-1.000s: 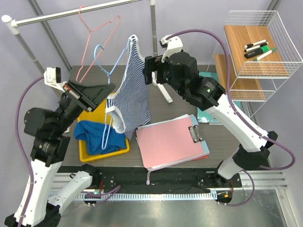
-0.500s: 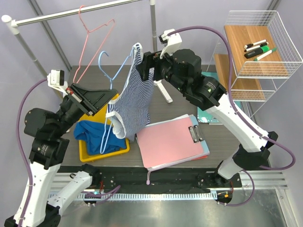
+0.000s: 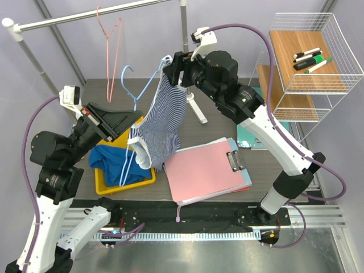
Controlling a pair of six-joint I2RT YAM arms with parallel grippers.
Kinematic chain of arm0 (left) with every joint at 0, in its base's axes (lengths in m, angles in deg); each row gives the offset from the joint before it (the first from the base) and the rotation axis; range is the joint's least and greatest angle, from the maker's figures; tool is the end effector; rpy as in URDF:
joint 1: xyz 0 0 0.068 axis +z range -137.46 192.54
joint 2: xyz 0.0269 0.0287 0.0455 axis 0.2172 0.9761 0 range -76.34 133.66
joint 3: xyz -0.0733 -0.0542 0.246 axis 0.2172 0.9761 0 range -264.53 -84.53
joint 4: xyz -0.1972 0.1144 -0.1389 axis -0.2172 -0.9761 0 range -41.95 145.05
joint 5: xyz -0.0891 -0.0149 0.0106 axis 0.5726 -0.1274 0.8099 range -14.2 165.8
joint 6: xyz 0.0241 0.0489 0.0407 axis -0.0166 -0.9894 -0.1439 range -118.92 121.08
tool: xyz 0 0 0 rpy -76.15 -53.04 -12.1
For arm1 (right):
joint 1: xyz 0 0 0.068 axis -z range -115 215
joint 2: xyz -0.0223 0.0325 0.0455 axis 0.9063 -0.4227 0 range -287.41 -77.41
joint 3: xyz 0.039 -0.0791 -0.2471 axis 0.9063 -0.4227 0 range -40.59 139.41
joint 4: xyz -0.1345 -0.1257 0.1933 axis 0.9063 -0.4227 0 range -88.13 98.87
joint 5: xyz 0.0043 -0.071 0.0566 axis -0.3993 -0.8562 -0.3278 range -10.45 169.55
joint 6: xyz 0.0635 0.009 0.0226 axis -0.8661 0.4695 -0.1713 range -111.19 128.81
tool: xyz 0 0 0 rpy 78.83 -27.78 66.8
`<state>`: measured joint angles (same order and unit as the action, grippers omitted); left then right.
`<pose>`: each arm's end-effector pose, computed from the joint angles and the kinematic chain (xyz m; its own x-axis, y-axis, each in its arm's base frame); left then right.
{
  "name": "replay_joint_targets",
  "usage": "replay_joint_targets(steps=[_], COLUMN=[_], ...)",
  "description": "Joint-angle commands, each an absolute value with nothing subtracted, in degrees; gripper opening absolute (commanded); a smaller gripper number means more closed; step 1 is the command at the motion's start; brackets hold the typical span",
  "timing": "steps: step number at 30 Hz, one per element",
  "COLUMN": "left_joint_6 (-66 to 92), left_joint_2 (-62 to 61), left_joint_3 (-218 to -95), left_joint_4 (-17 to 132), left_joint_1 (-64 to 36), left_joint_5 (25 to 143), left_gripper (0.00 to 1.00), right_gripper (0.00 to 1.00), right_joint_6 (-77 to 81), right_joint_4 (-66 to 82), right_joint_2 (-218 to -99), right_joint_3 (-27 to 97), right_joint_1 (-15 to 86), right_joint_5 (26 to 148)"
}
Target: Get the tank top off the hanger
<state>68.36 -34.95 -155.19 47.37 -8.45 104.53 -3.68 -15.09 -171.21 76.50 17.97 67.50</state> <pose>0.1147 -0.0722 0.5008 -0.5420 -0.6584 -0.5223 0.5995 0.1326 -0.7893 0.2612 0.2636 0.5190 -0.1317 0.1688 -0.9768 -0.5580 0.8019 0.2138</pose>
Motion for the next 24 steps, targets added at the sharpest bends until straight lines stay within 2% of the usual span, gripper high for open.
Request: replay_joint_targets(steps=[1,9,12,13,20,21,24], left_joint_6=[69.0,69.5,69.7,69.7,70.7,70.6,70.9], left_joint_2=[-35.1,-34.9,-34.9,-35.0,-35.2,-35.2,-35.4], left_joint_3=[-155.3,-155.5,-155.6,-155.6,-156.0,-155.9,-155.8], left_joint_4=[49.7,49.9,50.0,50.0,50.5,50.4,50.2], left_joint_1=[-8.7,-8.7,-8.7,-8.7,-8.7,-8.7,-8.7], left_joint_5=[106.6,107.5,107.9,107.8,108.6,108.6,108.7], left_gripper=[0.0,0.0,0.0,0.0,0.0,0.0,0.0], right_gripper=[0.68,0.61,0.52,0.44,0.17,0.09,0.01], right_joint_6=[-3.9,-3.9,-3.6,-3.4,-2.7,-2.7,-2.5], right_joint_4=[-12.0,-9.9,-9.4,-9.1,-7.0,-6.9,-6.8], right_joint_2=[-171.4,-171.5,-171.2,-171.2,-170.3,-170.1,-170.0], right_joint_3=[79.4,78.1,77.9,77.8,75.8,75.4,74.9], right_joint_1=[17.9,18.3,18.5,18.6,19.2,19.2,19.4], right_joint_5=[68.1,72.0,71.1,70.9,71.1,70.9,70.0])
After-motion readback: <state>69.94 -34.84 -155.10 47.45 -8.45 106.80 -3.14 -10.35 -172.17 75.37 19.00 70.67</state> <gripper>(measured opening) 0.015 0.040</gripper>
